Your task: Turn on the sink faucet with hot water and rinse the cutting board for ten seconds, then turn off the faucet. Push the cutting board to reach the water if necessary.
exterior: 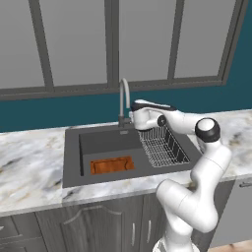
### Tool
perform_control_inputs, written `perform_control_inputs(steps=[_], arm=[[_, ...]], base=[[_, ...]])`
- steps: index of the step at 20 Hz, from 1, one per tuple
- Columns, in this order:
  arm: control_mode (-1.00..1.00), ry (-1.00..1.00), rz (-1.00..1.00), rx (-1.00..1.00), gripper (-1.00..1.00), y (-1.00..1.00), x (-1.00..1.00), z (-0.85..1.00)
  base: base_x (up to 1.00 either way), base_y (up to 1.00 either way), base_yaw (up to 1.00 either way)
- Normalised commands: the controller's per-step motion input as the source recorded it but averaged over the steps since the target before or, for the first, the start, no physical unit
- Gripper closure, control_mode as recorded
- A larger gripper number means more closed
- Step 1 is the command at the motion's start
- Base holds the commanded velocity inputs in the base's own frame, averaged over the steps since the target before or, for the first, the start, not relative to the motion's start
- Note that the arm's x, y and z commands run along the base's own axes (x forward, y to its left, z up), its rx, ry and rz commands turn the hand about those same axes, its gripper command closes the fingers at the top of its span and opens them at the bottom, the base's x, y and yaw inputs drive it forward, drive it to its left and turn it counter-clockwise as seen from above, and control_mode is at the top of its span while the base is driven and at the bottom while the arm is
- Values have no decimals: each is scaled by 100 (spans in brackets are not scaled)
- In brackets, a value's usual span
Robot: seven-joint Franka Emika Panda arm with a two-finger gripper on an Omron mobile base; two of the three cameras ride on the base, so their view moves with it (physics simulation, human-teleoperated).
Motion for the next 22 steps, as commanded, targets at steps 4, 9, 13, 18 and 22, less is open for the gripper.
perform_control_inputs(steps=[4,9,13,18,22], arm=[[-100,-2,0,0,-100,0,12,-11],[-100,0,0,0,-100,0,11,-4],[-100,0,0,0,-100,0,8,0],[-100,0,0,0,-100,0,6,0],[-100,0,0,0,-100,1,12,0]], base=[[0,0,0],[0,0,0],[0,0,0],[0,0,0],[0,0,0]])
